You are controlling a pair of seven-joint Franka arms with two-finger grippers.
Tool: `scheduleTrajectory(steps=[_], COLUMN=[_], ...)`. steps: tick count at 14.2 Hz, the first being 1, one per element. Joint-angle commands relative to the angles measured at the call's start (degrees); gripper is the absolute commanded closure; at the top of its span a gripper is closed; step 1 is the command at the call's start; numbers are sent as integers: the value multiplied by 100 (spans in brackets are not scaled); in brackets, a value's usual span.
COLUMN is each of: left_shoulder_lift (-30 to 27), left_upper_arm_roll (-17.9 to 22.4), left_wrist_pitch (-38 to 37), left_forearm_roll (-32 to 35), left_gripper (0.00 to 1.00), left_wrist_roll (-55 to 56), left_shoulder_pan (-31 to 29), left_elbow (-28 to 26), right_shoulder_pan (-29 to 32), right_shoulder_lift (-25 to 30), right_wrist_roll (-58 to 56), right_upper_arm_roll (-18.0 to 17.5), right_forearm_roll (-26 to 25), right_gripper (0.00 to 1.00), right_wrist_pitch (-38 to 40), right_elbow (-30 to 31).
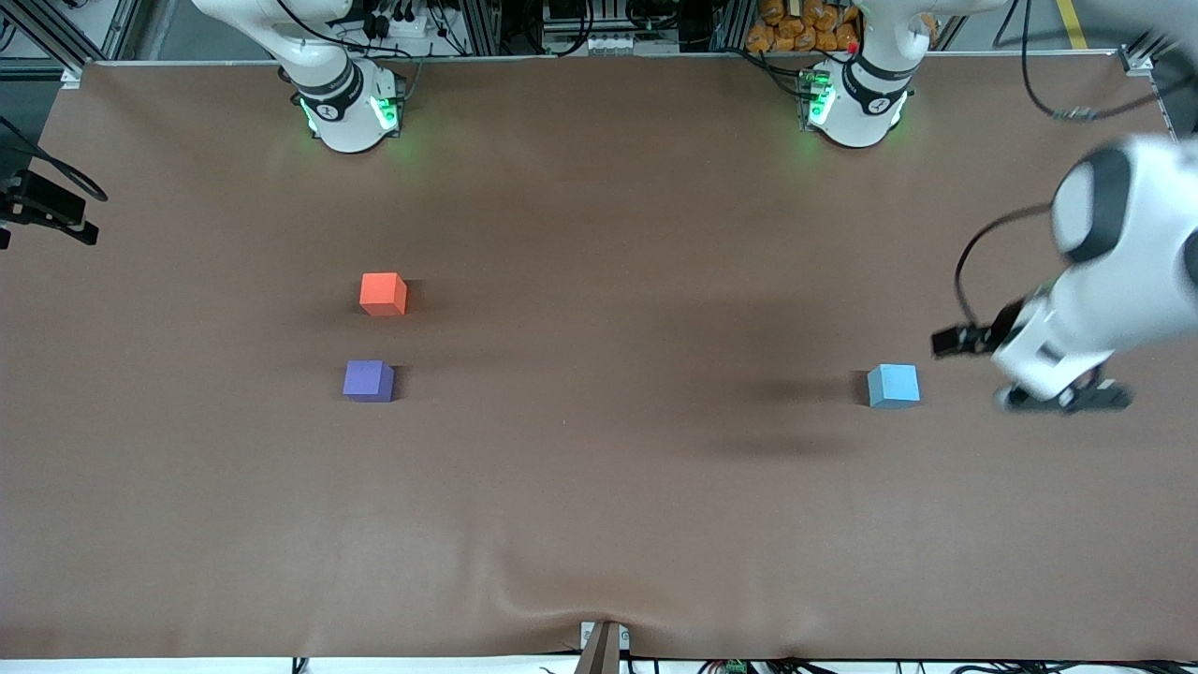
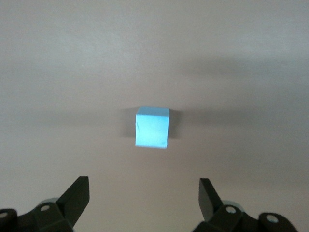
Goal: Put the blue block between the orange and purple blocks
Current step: 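Reach the left gripper down toward the light blue block, then close the left gripper around the light blue block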
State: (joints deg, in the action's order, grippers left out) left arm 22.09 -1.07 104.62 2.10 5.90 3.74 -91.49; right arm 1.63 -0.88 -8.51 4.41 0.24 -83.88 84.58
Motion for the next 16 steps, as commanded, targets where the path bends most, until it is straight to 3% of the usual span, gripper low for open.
scheduleTrajectory(steps=[1,7,15,16], left_shoulder_lift=[497,655,1086,1095], left_upper_arm_roll=[-16,-7,2,2], left_wrist_pitch=[592,2070,2677,2678], left_forearm_roll=[-105,-87,1,1], left_gripper=[0,0,2,26], left_wrist_roll=[87,70,-343,-352], left_shoulder_pan=[13,-22,-163,-189], left_elbow=[-227,-1459,-1618,-1618], right_shoulder_pan=[21,21,39,39], right_shoulder_lift=[-9,-9,-26,-26], right_wrist_roll=[51,51,51,51], right_upper_arm_roll=[-1,-1,-1,-1], right_forearm_roll=[82,82,82,82], right_gripper=[0,0,0,0], right_wrist_pitch=[65,47,39,47], right_elbow=[-47,-30,-30,-30])
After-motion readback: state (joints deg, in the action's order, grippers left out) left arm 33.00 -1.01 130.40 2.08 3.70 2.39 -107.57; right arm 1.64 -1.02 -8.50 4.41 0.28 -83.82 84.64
